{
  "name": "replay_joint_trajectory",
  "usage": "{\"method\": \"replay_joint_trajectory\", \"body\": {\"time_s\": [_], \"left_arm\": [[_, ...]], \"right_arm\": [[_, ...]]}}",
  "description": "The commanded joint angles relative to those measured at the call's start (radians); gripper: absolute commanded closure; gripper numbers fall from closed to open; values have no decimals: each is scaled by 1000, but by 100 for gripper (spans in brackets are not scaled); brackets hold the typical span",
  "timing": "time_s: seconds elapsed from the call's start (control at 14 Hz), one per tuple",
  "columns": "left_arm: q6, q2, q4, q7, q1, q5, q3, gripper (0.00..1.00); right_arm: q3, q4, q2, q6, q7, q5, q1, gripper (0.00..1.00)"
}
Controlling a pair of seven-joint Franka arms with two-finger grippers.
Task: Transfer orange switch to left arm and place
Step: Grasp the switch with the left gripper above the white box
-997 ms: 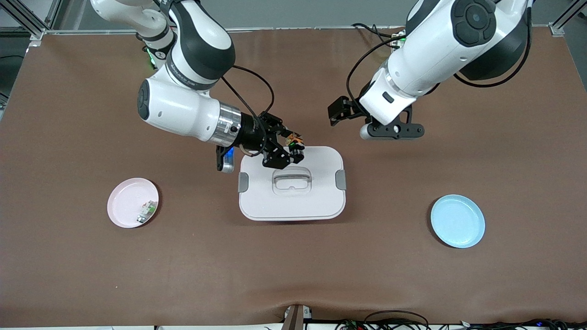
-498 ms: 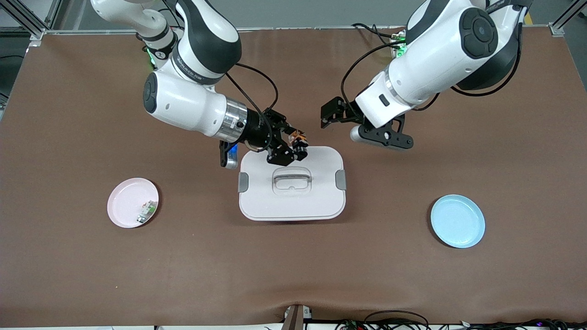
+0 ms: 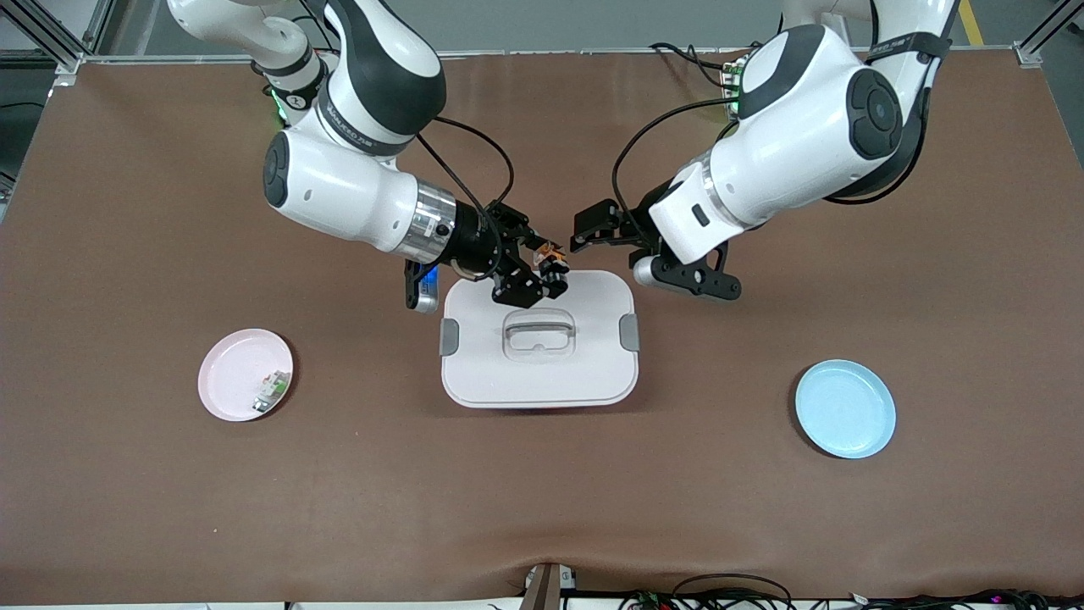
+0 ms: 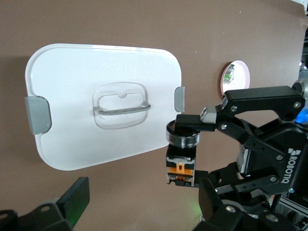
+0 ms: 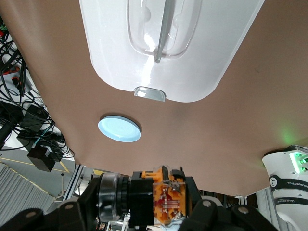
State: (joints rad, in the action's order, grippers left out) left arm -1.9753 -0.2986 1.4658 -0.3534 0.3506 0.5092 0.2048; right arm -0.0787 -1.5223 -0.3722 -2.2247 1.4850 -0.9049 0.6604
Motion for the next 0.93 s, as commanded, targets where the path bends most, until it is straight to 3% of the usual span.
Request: {"method": "replay_joint_trajectory", "body": {"time_s": [0.0, 0.28, 0.64, 0.85], "left_arm": [[-17, -27, -18, 14, 14, 22, 1, 3], [-36, -42, -18, 14, 37, 32, 1, 11], [-91, -60, -19, 13, 54, 81, 1, 12], [-117, -74, -18, 1, 77, 81, 1, 29]], "right_arm": [[-9, 8, 7, -1, 28, 14, 10, 58], [-9, 10, 6, -1, 27, 12, 11, 58], [-7, 11, 6, -3, 29, 9, 13, 58], [-7, 16, 6, -6, 29, 6, 22, 58]]}}
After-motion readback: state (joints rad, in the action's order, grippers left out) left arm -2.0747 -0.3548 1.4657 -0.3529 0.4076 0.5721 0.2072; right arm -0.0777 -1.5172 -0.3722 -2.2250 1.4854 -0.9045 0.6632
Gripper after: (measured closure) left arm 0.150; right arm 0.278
